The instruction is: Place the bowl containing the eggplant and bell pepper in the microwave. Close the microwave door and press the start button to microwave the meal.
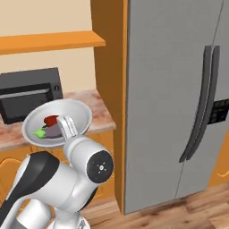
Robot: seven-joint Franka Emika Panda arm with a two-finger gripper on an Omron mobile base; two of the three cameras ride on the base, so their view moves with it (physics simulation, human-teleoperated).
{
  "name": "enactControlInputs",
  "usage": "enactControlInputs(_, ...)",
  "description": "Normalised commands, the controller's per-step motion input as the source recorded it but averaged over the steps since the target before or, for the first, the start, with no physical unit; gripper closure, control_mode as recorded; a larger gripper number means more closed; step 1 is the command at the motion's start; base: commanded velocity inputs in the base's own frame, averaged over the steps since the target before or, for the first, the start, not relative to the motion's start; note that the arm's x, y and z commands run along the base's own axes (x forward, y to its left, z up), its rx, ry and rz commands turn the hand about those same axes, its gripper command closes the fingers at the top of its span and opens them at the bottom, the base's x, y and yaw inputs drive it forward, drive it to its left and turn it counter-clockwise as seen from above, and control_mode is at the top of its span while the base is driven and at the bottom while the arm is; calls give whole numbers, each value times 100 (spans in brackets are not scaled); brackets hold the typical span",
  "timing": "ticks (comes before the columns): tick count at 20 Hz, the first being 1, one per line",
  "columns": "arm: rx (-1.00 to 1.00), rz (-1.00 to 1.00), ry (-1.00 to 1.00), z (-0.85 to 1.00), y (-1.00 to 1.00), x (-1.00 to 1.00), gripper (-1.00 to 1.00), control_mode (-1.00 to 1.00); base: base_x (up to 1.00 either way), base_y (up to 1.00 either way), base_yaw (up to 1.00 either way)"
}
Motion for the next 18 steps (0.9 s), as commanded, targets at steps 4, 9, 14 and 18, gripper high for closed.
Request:
enactControlInputs(4,0,0,0,0,0,0,100,100,1,-56,-49)
enactControlInputs(9,0,0,0,0,0,0,100,100,1,-58,-49)
enactControlInputs(14,0,0,0,0,0,0,100,100,5,-67,-51)
enactControlInputs(18,0,0,0,0,0,0,100,100,8,-75,-52)
